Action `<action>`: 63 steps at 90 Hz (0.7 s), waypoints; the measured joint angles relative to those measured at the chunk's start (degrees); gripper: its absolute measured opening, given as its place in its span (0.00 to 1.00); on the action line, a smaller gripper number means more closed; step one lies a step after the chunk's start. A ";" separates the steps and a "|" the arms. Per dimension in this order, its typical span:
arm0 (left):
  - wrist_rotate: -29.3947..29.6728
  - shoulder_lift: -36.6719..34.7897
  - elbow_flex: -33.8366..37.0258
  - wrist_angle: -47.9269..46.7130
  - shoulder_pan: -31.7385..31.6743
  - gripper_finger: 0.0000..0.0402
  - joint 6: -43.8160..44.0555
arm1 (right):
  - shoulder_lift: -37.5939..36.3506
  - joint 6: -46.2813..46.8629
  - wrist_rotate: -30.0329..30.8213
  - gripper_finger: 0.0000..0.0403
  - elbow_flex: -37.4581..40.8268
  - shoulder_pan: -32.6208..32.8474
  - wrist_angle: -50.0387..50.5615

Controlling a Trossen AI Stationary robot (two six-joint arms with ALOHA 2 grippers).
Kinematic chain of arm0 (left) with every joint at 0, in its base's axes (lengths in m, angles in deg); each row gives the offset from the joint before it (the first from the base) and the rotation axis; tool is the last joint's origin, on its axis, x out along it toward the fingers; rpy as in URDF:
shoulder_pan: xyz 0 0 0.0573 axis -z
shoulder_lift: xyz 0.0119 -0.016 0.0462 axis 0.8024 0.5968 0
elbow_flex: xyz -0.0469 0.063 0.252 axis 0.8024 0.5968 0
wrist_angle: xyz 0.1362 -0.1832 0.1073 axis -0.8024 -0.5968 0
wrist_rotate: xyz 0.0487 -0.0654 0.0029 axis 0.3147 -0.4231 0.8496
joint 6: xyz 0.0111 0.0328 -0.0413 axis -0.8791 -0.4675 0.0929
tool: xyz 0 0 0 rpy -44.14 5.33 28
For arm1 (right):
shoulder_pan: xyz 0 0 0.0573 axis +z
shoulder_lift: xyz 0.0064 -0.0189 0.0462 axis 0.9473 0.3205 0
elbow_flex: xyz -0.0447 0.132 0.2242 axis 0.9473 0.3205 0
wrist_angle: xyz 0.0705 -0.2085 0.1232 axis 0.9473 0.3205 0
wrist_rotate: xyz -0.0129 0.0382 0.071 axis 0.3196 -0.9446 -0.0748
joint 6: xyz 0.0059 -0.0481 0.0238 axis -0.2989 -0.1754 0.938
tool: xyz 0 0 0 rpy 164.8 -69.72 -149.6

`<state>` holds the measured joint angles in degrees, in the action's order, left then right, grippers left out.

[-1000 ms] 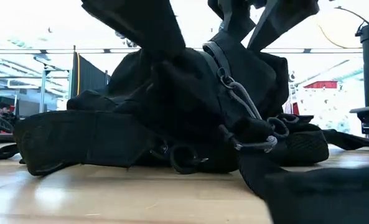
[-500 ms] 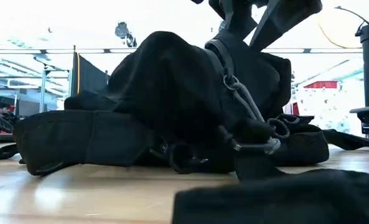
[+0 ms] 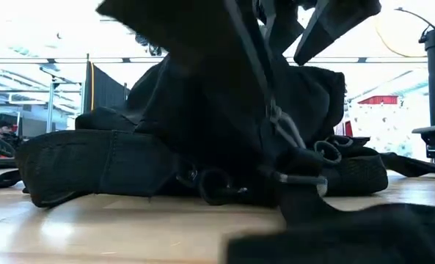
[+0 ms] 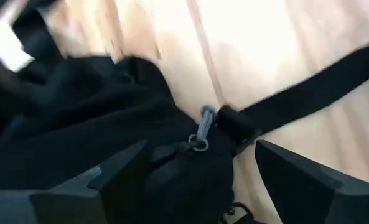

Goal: Unpack backpack
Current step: Close the black backpack

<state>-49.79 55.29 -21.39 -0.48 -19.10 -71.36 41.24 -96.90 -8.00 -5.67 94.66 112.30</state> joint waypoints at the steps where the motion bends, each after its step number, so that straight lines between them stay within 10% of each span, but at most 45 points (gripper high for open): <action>1: -0.08 0.07 0.01 -0.23 -0.04 0.70 0.15 | 0.00 0.01 0.00 0.55 0.00 0.00 0.05; 18: -0.34 0.10 0.06 -0.83 -1.16 0.64 7.08 | 0.00 0.00 0.02 0.55 0.02 0.00 0.48; 50: -3.65 1.63 0.00 -11.61 -1.32 0.07 9.26 | -0.63 0.39 -0.01 0.55 0.02 0.31 3.47; 63: -7.29 1.38 0.00 -20.29 -0.31 0.03 15.99 | -1.36 3.10 -0.04 0.55 0.02 0.91 6.32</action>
<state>-57.07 56.67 -21.39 -20.76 -19.42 -55.37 39.88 -93.80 -8.05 -5.65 95.57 118.62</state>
